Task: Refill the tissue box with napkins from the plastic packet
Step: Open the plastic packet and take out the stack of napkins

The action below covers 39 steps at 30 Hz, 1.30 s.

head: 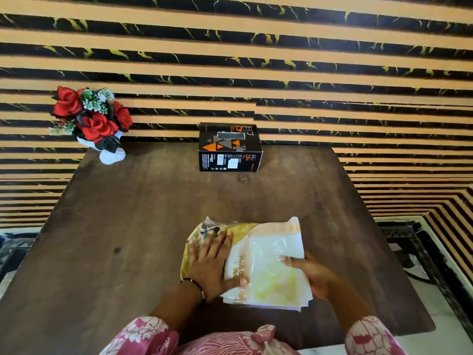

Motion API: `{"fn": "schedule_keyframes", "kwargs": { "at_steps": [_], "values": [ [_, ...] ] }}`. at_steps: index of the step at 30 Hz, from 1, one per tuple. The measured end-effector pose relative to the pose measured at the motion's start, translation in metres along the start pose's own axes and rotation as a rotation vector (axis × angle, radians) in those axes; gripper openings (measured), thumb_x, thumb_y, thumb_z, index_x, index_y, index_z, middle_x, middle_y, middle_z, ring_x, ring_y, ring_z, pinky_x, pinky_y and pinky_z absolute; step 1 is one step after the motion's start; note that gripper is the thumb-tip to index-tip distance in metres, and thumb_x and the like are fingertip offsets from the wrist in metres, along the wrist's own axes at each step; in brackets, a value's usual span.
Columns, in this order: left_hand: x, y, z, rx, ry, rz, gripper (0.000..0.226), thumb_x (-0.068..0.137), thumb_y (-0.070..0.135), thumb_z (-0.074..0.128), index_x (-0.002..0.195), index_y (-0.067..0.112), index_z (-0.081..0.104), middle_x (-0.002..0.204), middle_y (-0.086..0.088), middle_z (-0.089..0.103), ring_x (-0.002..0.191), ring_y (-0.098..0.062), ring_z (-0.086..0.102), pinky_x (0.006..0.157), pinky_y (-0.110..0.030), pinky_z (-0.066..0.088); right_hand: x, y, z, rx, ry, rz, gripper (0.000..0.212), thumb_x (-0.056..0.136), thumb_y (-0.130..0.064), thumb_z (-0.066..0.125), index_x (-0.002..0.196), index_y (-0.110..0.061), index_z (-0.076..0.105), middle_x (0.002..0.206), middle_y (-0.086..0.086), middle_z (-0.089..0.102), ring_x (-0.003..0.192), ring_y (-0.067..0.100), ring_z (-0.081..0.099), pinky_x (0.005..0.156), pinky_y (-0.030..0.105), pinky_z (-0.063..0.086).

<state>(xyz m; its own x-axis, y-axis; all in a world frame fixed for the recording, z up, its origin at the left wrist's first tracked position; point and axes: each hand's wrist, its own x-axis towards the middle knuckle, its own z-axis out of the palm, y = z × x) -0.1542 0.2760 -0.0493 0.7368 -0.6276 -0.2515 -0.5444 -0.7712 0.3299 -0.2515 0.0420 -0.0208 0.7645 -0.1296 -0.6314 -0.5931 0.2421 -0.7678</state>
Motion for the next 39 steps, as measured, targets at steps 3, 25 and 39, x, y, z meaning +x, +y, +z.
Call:
{"fn": "schedule_keyframes", "kwargs": {
  "at_steps": [3, 25, 39],
  "values": [
    [0.005, 0.011, 0.000, -0.015, -0.011, 0.053, 0.107, 0.051, 0.093, 0.009, 0.133, 0.035, -0.029, 0.149, 0.010, -0.025, 0.142, -0.023, -0.016, 0.110, -0.059, -0.013, 0.004, 0.001, 0.010, -0.036, 0.029, -0.019, 0.024, 0.082, -0.005, 0.064, 0.106, -0.007, 0.064, 0.098, 0.012, 0.074, 0.091, 0.032, 0.071, 0.080, 0.047, 0.057],
    [0.027, 0.055, -0.017, 0.185, -0.149, -0.487, 0.096, 0.066, 0.074, 0.051, 0.141, 0.024, 0.019, 0.147, -0.008, 0.028, 0.132, -0.036, 0.030, 0.106, -0.057, 0.028, -0.057, -0.005, -0.135, 0.423, 0.293, -0.118, 0.018, 0.092, -0.017, 0.050, 0.110, -0.015, 0.056, 0.101, 0.011, 0.068, 0.091, 0.030, 0.064, 0.059, 0.039, 0.060],
    [0.050, 0.077, 0.002, 0.102, -0.192, -0.463, 0.073, 0.079, 0.059, 0.030, 0.134, 0.011, 0.035, 0.140, -0.015, 0.035, 0.119, -0.034, 0.048, 0.105, -0.049, 0.036, -0.048, 0.026, -0.114, 0.537, 0.164, -0.121, 0.046, 0.083, -0.014, 0.062, 0.126, -0.017, 0.047, 0.119, 0.018, 0.061, 0.103, 0.037, 0.063, 0.067, 0.045, 0.059]
  ]
}}
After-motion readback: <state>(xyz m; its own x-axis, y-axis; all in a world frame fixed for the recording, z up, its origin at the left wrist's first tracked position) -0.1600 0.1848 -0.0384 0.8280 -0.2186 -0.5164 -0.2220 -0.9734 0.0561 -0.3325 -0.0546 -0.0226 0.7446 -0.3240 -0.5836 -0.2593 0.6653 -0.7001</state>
